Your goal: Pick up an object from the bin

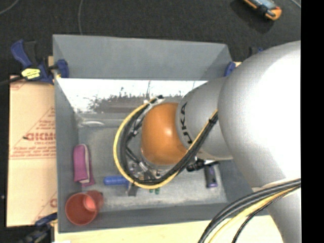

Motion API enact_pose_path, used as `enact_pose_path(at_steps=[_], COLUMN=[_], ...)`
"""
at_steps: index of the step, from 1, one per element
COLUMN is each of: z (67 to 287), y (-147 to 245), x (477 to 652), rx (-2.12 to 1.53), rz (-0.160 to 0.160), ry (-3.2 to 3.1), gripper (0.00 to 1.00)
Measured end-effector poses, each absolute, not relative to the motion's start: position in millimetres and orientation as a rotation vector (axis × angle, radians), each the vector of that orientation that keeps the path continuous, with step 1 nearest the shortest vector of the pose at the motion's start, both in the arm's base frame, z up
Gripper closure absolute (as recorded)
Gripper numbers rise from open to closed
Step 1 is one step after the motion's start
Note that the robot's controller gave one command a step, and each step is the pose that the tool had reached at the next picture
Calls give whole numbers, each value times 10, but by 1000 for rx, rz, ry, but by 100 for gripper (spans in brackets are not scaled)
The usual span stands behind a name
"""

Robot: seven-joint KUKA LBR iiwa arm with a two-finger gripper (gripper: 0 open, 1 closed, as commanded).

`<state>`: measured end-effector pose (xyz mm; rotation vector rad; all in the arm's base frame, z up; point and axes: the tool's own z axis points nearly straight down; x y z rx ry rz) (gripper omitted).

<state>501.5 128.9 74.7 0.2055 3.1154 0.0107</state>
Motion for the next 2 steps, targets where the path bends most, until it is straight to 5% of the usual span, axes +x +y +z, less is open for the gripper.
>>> enact_pose_path(at_steps=[2], z=[1202], y=[1276], x=[5000], rx=[208], rz=[9], ry=[3121], gripper=[100])
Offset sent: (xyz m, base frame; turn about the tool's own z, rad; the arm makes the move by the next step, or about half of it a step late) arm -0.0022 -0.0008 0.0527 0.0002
